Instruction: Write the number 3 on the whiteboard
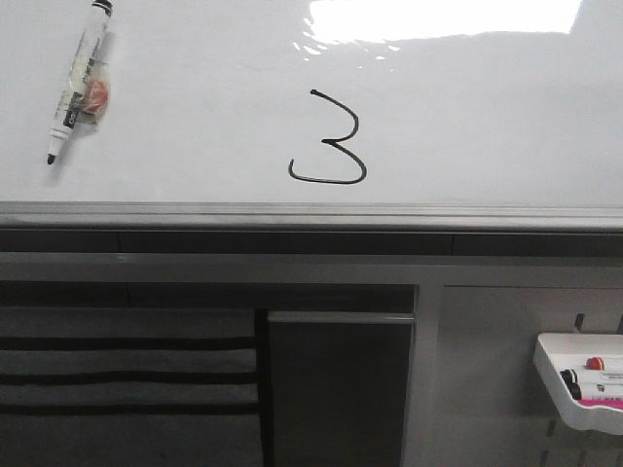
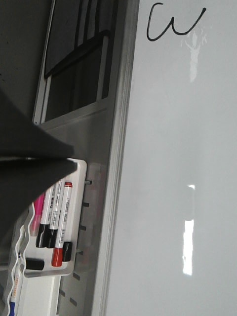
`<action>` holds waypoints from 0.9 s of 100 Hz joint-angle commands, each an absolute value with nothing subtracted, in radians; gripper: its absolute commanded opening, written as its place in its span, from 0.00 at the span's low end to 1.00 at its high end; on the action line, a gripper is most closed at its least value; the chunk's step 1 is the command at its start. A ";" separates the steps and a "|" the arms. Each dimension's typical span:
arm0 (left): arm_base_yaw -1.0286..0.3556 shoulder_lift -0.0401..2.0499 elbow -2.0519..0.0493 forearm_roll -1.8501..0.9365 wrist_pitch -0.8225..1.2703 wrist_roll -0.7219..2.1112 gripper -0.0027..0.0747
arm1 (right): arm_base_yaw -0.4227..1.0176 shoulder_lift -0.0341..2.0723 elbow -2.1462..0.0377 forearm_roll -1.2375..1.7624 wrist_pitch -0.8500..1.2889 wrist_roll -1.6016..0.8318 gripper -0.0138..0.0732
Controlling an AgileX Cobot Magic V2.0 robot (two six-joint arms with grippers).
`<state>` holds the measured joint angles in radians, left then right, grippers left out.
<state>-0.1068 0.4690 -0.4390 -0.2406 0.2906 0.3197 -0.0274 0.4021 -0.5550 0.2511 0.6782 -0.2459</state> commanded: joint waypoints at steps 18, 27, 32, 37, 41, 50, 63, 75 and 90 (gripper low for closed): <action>-0.105 0.470 -0.466 -0.256 0.204 0.307 0.01 | -0.034 0.405 -0.578 0.263 0.615 -0.248 0.08; -0.105 0.470 -0.466 -0.256 0.204 0.307 0.01 | -0.034 0.405 -0.578 0.263 0.615 -0.248 0.08; -0.105 0.462 -0.461 -0.256 0.203 0.307 0.01 | -0.034 0.405 -0.578 0.263 0.615 -0.248 0.08; -0.111 0.430 -0.444 -0.256 0.195 0.307 0.01 | -0.034 0.405 -0.578 0.263 0.615 -0.248 0.08; -0.105 0.390 -0.426 -0.256 0.193 0.307 0.01 | -0.034 0.405 -0.578 0.263 0.615 -0.248 0.08; -0.086 0.284 -0.351 -0.226 0.159 0.307 0.01 | -0.034 0.405 -0.578 0.263 0.613 -0.248 0.08; -0.065 0.159 -0.208 -0.226 0.057 0.307 0.01 | -0.034 0.405 -0.578 0.263 0.613 -0.248 0.08; -0.067 0.090 -0.099 -0.250 -0.061 0.307 0.01 | -0.034 0.405 -0.578 0.263 0.613 -0.248 0.08; -0.067 0.007 -0.020 -0.232 -0.116 0.232 0.01 | -0.034 0.405 -0.578 0.263 0.613 -0.248 0.08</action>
<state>-0.0672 0.0357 -0.0204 -0.2436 0.0000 0.2978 -0.0274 0.3998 -0.5550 0.2515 0.6798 -0.2459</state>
